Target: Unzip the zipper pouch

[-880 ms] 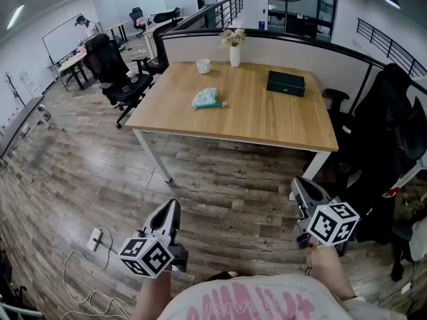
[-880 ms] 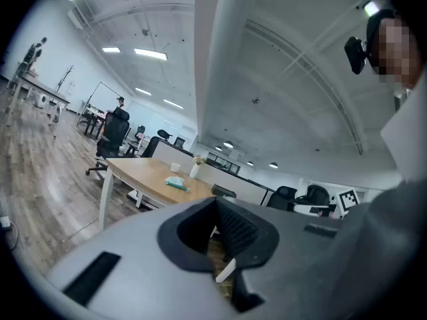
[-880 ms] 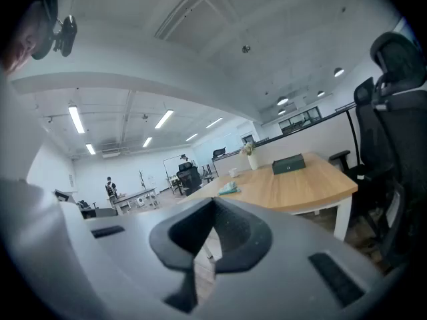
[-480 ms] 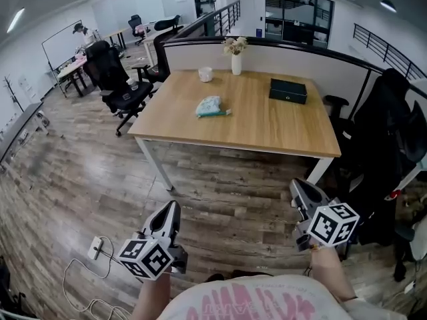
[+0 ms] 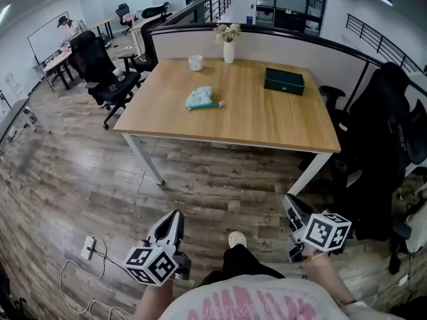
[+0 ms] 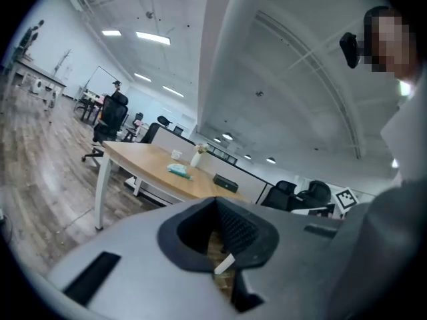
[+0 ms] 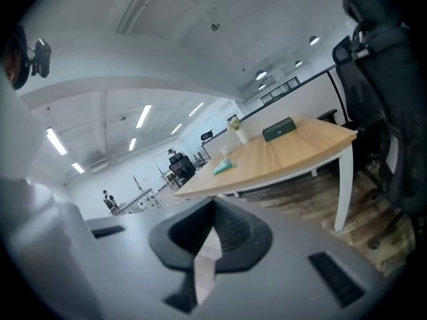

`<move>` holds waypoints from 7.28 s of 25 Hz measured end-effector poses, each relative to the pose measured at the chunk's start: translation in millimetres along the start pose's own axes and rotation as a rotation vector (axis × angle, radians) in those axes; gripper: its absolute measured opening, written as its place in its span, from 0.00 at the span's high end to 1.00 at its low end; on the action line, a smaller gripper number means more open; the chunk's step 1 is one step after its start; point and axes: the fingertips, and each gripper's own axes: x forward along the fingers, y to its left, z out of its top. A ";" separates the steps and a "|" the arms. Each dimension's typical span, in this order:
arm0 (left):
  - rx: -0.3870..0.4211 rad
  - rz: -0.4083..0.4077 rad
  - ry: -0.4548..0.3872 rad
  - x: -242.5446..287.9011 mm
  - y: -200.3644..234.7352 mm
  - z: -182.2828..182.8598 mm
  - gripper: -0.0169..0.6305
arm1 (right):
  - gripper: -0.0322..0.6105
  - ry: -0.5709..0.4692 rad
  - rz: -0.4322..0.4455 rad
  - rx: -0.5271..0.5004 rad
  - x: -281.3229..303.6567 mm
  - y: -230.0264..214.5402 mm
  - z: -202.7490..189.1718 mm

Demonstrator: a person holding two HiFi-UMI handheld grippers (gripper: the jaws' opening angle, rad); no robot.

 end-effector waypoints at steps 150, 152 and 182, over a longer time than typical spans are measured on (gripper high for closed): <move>0.392 -0.709 0.029 442.4 137.7 270.2 0.96 | 0.70 0.052 0.651 -0.347 517.6 174.7 255.7; 0.424 -0.717 0.042 442.3 125.1 262.1 0.96 | 0.70 0.060 0.668 -0.341 512.8 172.7 256.9; 0.650 -0.798 0.147 455.8 -42.5 145.2 0.96 | 0.91 0.069 0.646 -0.191 383.2 55.3 278.7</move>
